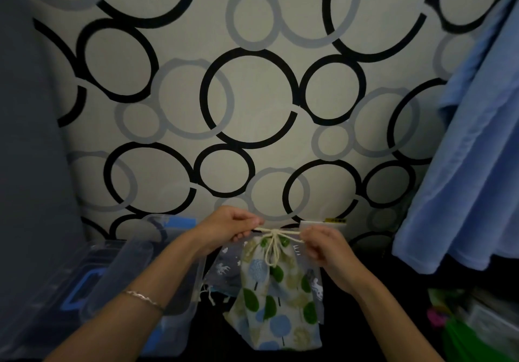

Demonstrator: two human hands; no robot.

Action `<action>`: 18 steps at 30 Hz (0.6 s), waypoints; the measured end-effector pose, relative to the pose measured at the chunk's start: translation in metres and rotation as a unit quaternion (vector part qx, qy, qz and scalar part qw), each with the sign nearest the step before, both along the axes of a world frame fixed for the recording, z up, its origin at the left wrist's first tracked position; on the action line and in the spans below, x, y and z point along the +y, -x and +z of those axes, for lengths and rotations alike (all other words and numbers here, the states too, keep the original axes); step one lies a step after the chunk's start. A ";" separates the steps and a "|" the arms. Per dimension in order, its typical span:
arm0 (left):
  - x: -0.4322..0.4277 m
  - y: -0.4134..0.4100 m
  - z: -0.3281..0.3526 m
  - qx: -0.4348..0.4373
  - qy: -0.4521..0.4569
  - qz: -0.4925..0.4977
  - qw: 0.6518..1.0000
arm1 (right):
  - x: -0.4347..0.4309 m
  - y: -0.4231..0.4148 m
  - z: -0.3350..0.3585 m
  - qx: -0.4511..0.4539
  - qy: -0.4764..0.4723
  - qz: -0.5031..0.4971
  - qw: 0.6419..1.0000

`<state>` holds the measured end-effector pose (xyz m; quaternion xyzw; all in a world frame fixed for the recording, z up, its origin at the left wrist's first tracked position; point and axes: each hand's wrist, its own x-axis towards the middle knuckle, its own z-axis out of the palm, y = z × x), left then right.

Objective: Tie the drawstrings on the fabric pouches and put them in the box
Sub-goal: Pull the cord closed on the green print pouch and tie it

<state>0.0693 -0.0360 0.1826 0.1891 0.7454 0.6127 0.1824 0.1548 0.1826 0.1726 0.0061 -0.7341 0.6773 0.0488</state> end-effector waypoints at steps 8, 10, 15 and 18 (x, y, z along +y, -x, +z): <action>-0.008 -0.003 -0.024 0.049 0.071 -0.031 0.996 | 0.010 -0.002 -0.007 -0.022 0.051 0.016 0.998; -0.004 -0.014 -0.027 0.075 0.130 -0.105 0.983 | 0.009 0.002 -0.003 0.007 0.050 0.010 0.999; 0.007 -0.017 -0.022 0.161 0.111 -0.078 0.978 | 0.010 0.004 0.005 -0.031 -0.047 0.110 0.992; 0.007 -0.016 -0.013 0.167 0.089 -0.076 0.979 | 0.003 0.003 0.000 -0.070 -0.179 0.137 0.972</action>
